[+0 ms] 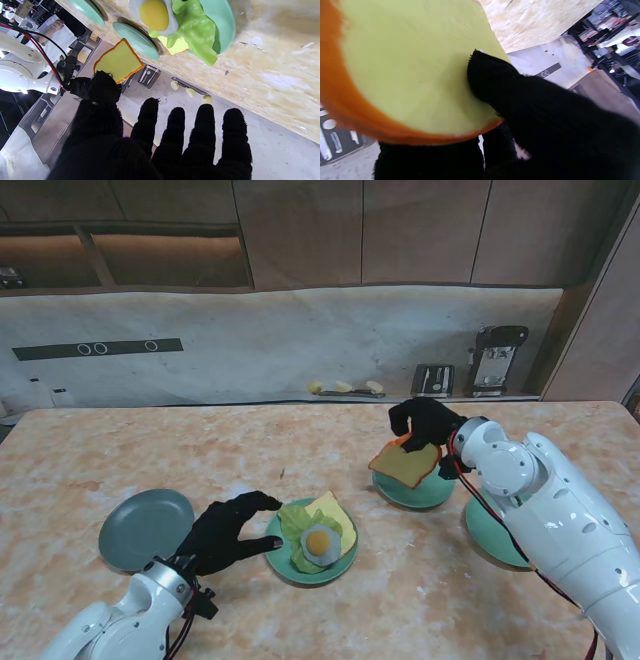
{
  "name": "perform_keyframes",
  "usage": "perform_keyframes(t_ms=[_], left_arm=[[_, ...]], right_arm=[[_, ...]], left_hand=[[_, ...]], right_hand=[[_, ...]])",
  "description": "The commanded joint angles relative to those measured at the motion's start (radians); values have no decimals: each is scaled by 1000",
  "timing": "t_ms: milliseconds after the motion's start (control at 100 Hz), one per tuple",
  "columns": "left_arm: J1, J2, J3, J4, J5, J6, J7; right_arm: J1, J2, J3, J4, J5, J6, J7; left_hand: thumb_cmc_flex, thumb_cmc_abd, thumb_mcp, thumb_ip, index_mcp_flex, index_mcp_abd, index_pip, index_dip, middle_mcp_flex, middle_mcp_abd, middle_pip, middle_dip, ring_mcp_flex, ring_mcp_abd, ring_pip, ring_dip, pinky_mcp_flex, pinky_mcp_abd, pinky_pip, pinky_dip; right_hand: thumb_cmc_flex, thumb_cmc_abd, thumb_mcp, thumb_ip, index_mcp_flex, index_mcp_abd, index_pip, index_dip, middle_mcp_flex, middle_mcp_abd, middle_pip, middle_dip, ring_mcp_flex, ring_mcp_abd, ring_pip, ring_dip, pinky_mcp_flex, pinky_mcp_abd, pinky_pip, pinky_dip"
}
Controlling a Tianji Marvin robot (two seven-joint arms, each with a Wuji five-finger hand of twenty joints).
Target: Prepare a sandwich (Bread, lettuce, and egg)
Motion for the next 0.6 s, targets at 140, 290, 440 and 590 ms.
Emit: perform_keyframes(t_ms=[140, 290, 440, 590], left_arm=[[27, -3, -17, -4, 19, 6, -3], [43, -3, -31, -8, 28, 6, -1], [56, -4, -39, -13, 36, 4, 4], [69, -4, -49, -18, 42, 1, 9]], right_arm=[[-57, -4, 7, -101, 101, 8, 53], [-88, -16, -14, -156, 212, 70, 62], [-122, -44, -48, -199, 315, 169, 17], [-142, -67, -89, -218, 397, 245, -20]], left_hand=[[7, 26, -14, 1, 13, -14, -2, 7, 9, -12, -6, 10, 8, 0, 12, 16, -5, 10, 11, 13], [7, 26, -14, 1, 15, -13, -2, 7, 9, -13, -6, 10, 7, 0, 11, 16, -5, 10, 12, 13], [6, 27, -14, 1, 15, -13, -2, 7, 9, -13, -6, 10, 7, -1, 11, 16, -5, 11, 12, 13], [7, 28, -14, 1, 14, -13, -3, 7, 9, -13, -6, 10, 7, 1, 11, 16, -5, 10, 12, 13]], right_hand=[[117, -23, 190, 107, 35, -17, -9, 8, 6, 31, 23, -216, 28, 18, 72, 38, 91, -108, 81, 76], [118, -30, 198, 110, 39, -12, -13, 8, 12, 37, 21, -215, 32, 22, 75, 39, 93, -112, 87, 94], [118, -31, 197, 109, 43, -4, -17, 5, 12, 45, 17, -214, 34, 33, 71, 36, 96, -110, 86, 101], [115, -28, 193, 106, 41, 0, -18, 3, 11, 51, 13, -214, 33, 38, 65, 30, 97, -106, 81, 102]])
